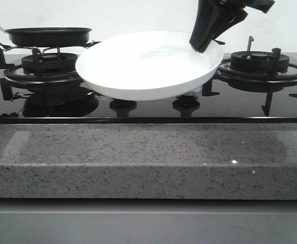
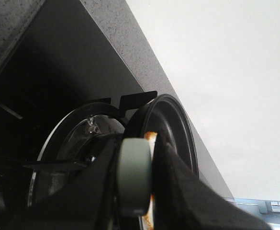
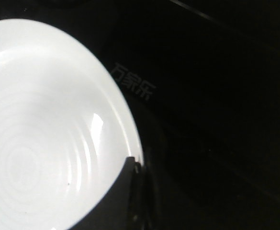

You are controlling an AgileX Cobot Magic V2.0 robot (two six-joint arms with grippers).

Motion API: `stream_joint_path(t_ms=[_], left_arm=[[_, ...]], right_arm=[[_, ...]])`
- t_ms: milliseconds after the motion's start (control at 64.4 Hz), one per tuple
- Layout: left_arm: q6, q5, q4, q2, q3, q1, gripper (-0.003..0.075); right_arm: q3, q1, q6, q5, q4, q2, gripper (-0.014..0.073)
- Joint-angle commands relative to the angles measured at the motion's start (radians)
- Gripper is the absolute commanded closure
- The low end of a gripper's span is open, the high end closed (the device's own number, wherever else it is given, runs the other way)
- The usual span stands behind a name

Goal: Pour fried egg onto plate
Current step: 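Grasp the pan's green handle with the left gripper and lift it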

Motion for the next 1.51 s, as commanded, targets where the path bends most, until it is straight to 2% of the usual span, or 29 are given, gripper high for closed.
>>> stream_joint_path(t_ms=[0,450,683,808,1087,1258,1491], left_arm=[[0.010,0.018,-0.031,-0.051,-0.031,-0.001,0.0740],[0.097,0.045,-0.027,-0.189,-0.137,0.003,0.0740],[0.161,0.042,0.081,-0.301,-0.137,-0.040,0.0740],[0.176,0.036,0.175,-0.355,-0.137,-0.106,0.0740],[0.174,-0.011,0.230,-0.443,-0.137,-0.277,0.0740],[0.174,-0.100,0.414,-0.487,-0.137,-0.387,0.0740],[0.165,-0.202,0.561,-0.518,-0.137,-0.551,0.0740]], right_arm=[[-0.025,-0.001,-0.007,-0.046,0.032,-0.050,0.0660],[-0.025,-0.001,-0.007,-0.046,0.032,-0.050,0.0660],[-0.025,-0.001,-0.007,-0.046,0.032,-0.050,0.0660],[-0.025,-0.001,-0.007,-0.046,0.032,-0.050,0.0660],[-0.025,-0.001,-0.007,-0.046,0.032,-0.050,0.0660],[-0.025,-0.001,-0.007,-0.046,0.032,-0.050,0.0660],[-0.025,-0.001,-0.007,-0.046,0.032,-0.050,0.0660]])
